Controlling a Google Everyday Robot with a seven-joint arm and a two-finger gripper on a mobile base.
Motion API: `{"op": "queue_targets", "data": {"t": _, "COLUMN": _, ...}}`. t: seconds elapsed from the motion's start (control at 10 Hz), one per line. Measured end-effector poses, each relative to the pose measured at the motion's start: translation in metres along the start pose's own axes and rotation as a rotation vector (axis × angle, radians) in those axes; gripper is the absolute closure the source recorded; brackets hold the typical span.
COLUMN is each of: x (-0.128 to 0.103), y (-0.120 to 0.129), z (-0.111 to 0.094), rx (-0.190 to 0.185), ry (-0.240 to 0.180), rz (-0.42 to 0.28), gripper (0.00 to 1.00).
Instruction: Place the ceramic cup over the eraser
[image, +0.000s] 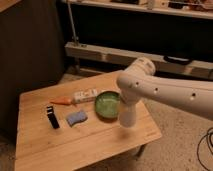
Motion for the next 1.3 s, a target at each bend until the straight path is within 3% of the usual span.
{"op": "queue_targets", "data": {"t": 0.2, "x": -0.059, "y": 0.007, "z": -0.037, "rx": 0.016, "ry": -0.030, "rz": -0.078, "gripper": 1.00}}
{"op": "queue_targets", "data": {"t": 0.4, "x": -0.110, "y": 0.024, "z": -0.052, "rx": 0.022, "ry": -0.045, "rz": -0.151, "gripper": 1.00}}
{"op": "queue_targets", "data": {"t": 0.8, "x": -0.196, "y": 0.074, "z": -0.075, "rx": 0.009, "ry": -0.066, "rz": -0.321, "gripper": 1.00}}
{"op": "queue_targets", "data": {"t": 1.1, "x": -0.256, "y": 0.127, "z": -0.087, "rx": -0.032, "ry": -0.089, "rz": -0.481, "gripper": 1.00}}
{"op": "queue_targets", "data": {"t": 1.3, "x": -0.281, "y": 0.152, "z": -0.086, "rx": -0.048, "ry": -0.087, "rz": -0.549, "gripper": 1.00}}
